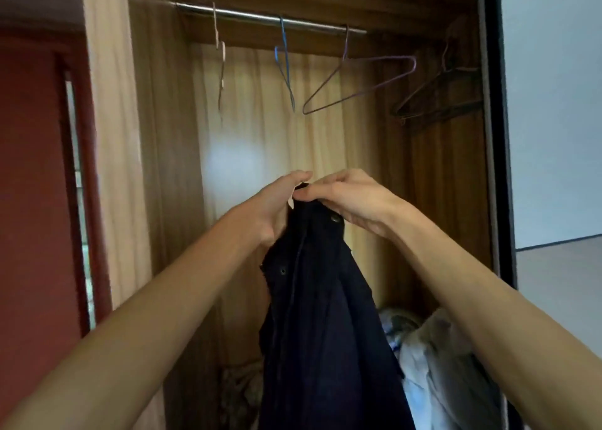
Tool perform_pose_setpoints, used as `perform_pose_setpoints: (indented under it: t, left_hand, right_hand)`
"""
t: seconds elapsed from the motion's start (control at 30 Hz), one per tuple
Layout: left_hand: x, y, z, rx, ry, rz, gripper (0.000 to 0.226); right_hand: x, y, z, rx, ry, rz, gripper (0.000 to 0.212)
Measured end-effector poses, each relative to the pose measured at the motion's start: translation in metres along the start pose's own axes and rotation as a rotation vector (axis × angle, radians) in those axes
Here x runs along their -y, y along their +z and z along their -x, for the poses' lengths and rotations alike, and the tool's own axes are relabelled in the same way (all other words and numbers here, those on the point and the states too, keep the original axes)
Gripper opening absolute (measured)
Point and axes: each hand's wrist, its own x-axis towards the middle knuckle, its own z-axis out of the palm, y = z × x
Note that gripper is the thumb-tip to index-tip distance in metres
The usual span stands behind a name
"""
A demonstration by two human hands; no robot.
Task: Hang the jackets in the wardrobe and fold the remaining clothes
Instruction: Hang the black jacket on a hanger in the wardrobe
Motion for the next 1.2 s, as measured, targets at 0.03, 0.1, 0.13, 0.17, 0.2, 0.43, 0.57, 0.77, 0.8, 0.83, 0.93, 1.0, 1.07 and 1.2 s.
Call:
perform_pose_setpoints:
  t: [0.03,0.1,0.13,0.17,0.2,0.43,0.57,0.77,0.8,0.83,0.93,1.0,1.07,1.2]
  left_hand:
    - [-0.003,-0.005,-0.002,-0.046,0.043,-0.036,0.037]
    - [-0.007,-0.016,-0.007,-0.159,0.069,-0.054,0.028]
    - [-0.010,-0.023,-0.011,-0.223,0.060,-0.049,0.030]
    - [-0.014,-0.028,-0.012,-0.276,0.044,-0.047,0.031]
    - [-0.017,-0.034,-0.014,-0.315,0.030,-0.042,0.031]
    - [-0.043,-0.059,-0.009,-0.666,0.135,0.032,0.038]
    - [-0.053,-0.072,-0.005,-0.748,0.177,0.080,0.041]
    - [-0.052,-0.071,-0.008,-0.790,0.197,0.132,0.033]
    - [-0.052,-0.070,-0.008,-0.788,0.195,0.135,0.032]
    - [-0.052,-0.069,-0.010,-0.789,0.194,0.133,0.031]
    - [-0.051,-0.069,-0.013,-0.800,0.195,0.129,0.034]
    - [-0.049,-0.070,-0.015,-0.797,0.183,0.138,0.033]
    - [-0.045,-0.072,-0.016,-0.782,0.172,0.151,0.031]
    - [-0.038,-0.071,-0.018,-0.774,0.162,0.166,0.033]
  right_hand:
    - [-0.001,-0.001,-0.012,0.100,-0.012,-0.094,0.036]
    - [0.003,-0.005,-0.037,0.256,0.024,-0.294,0.027]
    - [0.006,-0.007,-0.051,0.295,0.071,-0.383,0.028]
    - [0.010,-0.007,-0.063,0.311,0.124,-0.434,0.034]
    - [0.015,-0.005,-0.076,0.313,0.171,-0.427,0.041]
    - [0.067,0.041,-0.172,0.118,0.037,-0.116,0.083]
    - [0.096,0.047,-0.217,0.376,0.153,-0.841,0.107]
    - [0.126,0.048,-0.239,0.352,0.019,-0.820,0.052]
    - [0.129,0.050,-0.244,0.356,0.014,-0.775,0.048]
    - [0.130,0.053,-0.249,0.340,0.005,-0.724,0.043]
    - [0.134,0.062,-0.262,0.303,-0.009,-0.666,0.037]
    - [0.139,0.066,-0.268,0.311,0.020,-0.754,0.042]
    - [0.146,0.068,-0.273,0.307,0.062,-0.833,0.046]
    - [0.157,0.072,-0.267,0.288,0.057,-0.722,0.073]
